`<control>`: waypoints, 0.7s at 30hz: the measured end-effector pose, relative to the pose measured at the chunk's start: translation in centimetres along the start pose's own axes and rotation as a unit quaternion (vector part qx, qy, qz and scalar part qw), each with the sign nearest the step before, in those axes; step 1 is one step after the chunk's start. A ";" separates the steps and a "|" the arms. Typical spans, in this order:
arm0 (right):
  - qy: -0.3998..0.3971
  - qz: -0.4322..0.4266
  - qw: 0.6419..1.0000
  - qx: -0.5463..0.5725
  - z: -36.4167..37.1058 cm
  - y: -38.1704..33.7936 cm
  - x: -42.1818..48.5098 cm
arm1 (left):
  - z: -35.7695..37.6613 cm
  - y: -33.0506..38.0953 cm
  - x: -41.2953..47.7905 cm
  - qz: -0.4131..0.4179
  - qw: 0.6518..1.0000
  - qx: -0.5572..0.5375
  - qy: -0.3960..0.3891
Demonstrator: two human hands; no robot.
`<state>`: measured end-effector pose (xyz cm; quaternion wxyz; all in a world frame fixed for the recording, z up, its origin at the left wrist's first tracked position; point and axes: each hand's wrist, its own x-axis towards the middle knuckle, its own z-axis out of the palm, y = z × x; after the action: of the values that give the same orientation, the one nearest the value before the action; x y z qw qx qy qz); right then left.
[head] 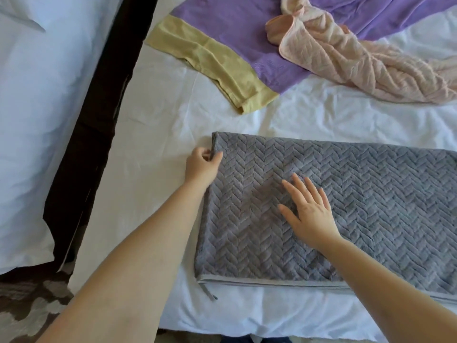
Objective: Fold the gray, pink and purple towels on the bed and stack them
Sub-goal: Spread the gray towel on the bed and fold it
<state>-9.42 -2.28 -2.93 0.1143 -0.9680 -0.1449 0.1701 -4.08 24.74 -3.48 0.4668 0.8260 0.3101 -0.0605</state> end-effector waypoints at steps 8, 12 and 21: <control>0.006 0.023 1.000 -0.002 0.6 1.3 2.9 | 1.8 2.0 6.1 0.053 0.988 -0.012 0.145; -0.006 0.032 0.999 -0.018 0.4 3.0 2.0 | 0.8 0.9 5.9 0.079 0.981 0.062 0.168; 0.032 0.133 0.990 0.028 -1.9 12.7 -1.0 | 11.1 3.3 -5.4 0.372 0.845 0.375 -0.091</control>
<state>-6.57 -14.80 -4.33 0.1219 -0.9800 -0.0060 0.1569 -4.39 12.10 -5.10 0.1357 0.9821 -0.1104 -0.0693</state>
